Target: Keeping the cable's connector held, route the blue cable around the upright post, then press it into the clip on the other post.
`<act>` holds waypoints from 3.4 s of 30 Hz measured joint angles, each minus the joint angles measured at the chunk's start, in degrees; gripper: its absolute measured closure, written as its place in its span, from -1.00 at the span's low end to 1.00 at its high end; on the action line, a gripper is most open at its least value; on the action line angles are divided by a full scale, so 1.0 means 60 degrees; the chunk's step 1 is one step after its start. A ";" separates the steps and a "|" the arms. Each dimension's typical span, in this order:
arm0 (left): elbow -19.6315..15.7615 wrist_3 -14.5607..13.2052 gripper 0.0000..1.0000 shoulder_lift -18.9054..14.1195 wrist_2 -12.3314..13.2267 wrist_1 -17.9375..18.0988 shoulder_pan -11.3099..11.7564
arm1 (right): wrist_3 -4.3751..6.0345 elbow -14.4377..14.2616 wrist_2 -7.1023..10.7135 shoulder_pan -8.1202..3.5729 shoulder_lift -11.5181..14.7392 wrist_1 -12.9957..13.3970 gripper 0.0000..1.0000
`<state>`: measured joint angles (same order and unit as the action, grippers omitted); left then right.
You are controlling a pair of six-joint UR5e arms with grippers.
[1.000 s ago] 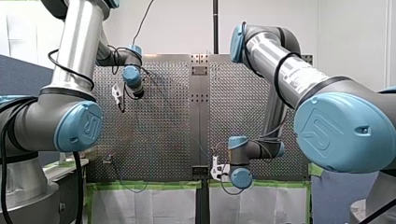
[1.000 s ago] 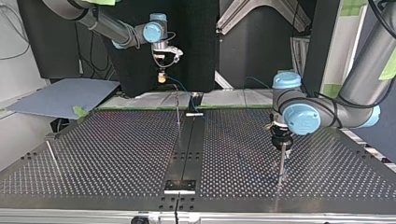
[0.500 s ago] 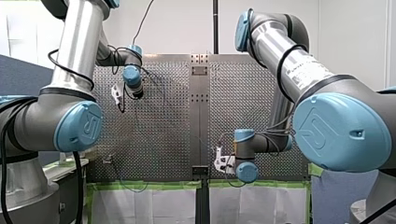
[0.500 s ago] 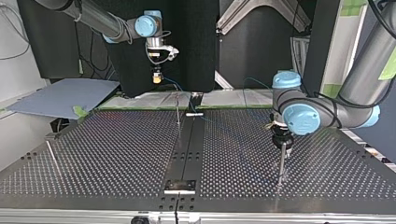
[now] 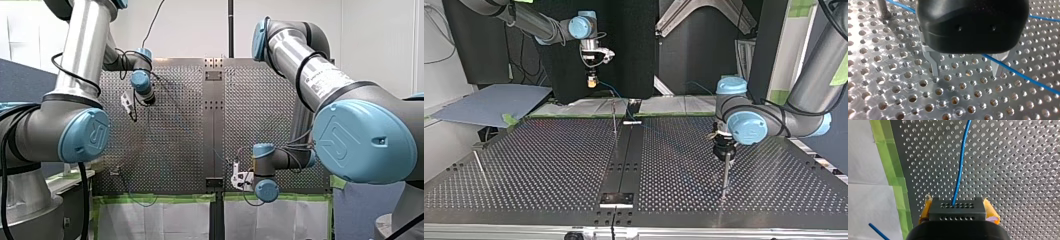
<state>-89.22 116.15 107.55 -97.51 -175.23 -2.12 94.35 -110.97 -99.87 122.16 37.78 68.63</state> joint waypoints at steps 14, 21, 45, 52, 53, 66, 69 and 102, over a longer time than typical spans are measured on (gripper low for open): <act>-0.0497 0.1197 -1.00 -0.0005 0.0763 0.0440 0.0293 | -0.0003 -0.0001 0.0033 -0.0014 -0.0003 0.0001 1.00; -0.0808 0.1804 -1.00 -0.0025 0.0828 0.0792 0.0509 | -0.0003 -0.0002 0.0033 -0.0018 -0.0003 0.0003 1.00; -0.1751 0.3724 -1.00 -0.0637 0.0942 0.2219 0.0960 | -0.0003 0.0000 0.0033 -0.0021 -0.0005 -0.0009 1.00; -0.2072 0.4282 -1.00 -0.0987 0.1110 0.2274 0.0991 | -0.0004 0.0000 0.0033 -0.0020 -0.0004 -0.0013 1.00; -0.2130 0.4354 -1.00 -0.1051 0.1141 0.2289 0.0992 | -0.0004 0.0000 0.0033 -0.0021 -0.0004 -0.0012 1.00; -0.2855 0.5481 -1.00 -0.1625 0.1483 0.2422 0.0945 | -0.0003 0.0000 0.0033 -0.0020 -0.0004 0.0003 1.00; -0.2930 0.5654 -1.00 -0.1659 0.1549 0.2435 0.0952 | 0.0003 0.0000 0.0033 -0.0020 -0.0004 0.0003 1.00; -0.4028 0.4674 -1.00 -0.3559 0.1366 0.1796 0.0951 | 0.0083 0.0014 0.0033 -0.0020 -0.0003 0.0052 1.00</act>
<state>-113.39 144.19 86.19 -89.32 -164.46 3.59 94.84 -110.89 -99.68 122.03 37.76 68.94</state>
